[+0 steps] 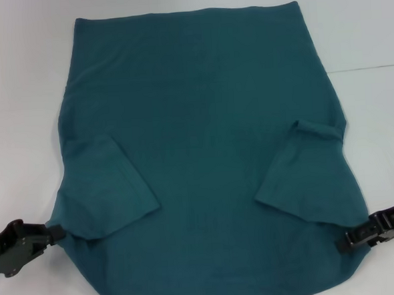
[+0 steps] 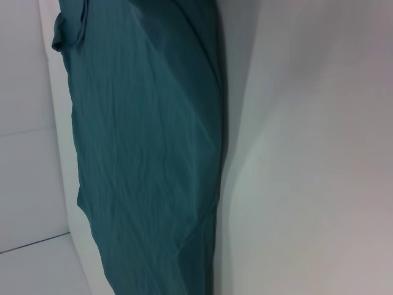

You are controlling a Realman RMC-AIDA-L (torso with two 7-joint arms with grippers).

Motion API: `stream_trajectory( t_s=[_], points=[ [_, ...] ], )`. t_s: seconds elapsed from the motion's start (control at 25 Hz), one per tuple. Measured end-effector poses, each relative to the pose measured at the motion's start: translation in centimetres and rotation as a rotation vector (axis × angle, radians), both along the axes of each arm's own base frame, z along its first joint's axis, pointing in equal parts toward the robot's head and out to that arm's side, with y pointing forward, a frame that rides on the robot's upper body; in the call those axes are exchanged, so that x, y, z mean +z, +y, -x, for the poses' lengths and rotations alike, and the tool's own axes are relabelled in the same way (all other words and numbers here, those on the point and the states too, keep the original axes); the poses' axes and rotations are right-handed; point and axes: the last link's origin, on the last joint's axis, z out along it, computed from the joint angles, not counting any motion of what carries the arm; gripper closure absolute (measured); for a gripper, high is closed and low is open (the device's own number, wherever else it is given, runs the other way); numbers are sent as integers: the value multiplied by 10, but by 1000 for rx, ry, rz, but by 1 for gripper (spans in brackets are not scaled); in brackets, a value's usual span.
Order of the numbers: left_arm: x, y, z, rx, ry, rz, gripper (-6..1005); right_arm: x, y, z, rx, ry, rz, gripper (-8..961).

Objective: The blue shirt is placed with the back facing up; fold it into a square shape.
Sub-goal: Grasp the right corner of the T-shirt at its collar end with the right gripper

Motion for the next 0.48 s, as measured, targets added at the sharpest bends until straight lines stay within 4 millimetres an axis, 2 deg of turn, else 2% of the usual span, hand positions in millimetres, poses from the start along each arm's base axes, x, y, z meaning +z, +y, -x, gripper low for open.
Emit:
stream_trajectory(
  t_s=[0.12, 0.32, 0.48],
  points=[
    [0, 0, 0, 1, 0, -1, 982, -1, 1, 1, -5, 3, -1, 152],
    [0, 1, -1, -2, 0, -1, 982, 2, 0, 0, -25, 3, -9, 217],
    [0, 1, -1, -3, 3, 0, 982, 4, -1, -2, -30, 3, -9, 345]
  ],
)
